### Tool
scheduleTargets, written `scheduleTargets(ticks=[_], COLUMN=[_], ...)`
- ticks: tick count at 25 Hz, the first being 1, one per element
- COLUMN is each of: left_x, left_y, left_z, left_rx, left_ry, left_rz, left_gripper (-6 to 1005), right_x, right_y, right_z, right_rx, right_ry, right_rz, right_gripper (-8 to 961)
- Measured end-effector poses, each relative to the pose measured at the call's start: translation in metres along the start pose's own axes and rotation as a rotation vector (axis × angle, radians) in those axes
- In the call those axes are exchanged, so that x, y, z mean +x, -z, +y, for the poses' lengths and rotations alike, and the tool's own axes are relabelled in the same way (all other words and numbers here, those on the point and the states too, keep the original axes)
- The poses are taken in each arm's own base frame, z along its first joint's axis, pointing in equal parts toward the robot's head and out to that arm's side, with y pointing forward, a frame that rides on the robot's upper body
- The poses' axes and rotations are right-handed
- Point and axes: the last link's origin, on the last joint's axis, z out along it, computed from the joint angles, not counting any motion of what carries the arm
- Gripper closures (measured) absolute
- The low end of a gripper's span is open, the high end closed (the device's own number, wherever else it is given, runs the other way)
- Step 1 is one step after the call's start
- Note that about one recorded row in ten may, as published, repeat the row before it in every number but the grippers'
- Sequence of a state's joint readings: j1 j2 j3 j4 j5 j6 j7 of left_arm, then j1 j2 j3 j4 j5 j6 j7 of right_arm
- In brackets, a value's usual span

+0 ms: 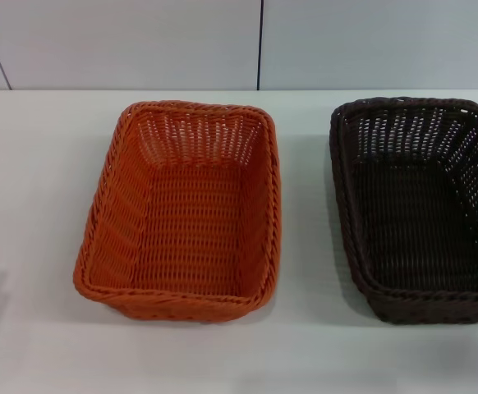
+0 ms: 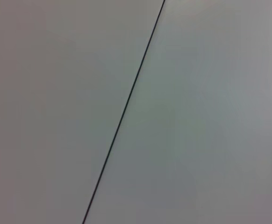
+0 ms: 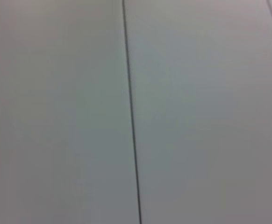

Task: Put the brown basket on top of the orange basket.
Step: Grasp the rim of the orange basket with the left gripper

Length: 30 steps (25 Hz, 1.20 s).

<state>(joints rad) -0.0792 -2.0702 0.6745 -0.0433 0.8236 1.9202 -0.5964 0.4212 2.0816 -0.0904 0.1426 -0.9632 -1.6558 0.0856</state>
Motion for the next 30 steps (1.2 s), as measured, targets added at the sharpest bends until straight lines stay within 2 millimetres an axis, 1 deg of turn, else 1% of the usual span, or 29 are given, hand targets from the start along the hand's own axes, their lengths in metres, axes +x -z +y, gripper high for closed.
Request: scheduleTargets(ticks=[2,5,11,30], left_x=[-0.001,-0.001,-0.001,-0.001], left_y=[-0.005,-0.007,-0.011,-0.014], left_z=[0.001,0.001,0.002,0.001], left_rx=[-0.014,-0.018,-0.030,-0.019], left_ry=[0.003,0.003,0.007,0.005], left_rz=[0.003,0.004,0.010,0.021], left_gripper=[230,232,236,248], right_x=[0.000,-0.001,-0.002,-0.001], right_y=[0.004,0.009,0.012,0.012], right_z=[-0.004,-0.008,-0.011,-0.010], right_rx=[0.012,0.027,0.037,0.035], right_ry=[0.005,0.009,0.011,0.008], right_rz=[0.003,0.003,-0.001,0.004], right_gripper=[369,369,369,370])
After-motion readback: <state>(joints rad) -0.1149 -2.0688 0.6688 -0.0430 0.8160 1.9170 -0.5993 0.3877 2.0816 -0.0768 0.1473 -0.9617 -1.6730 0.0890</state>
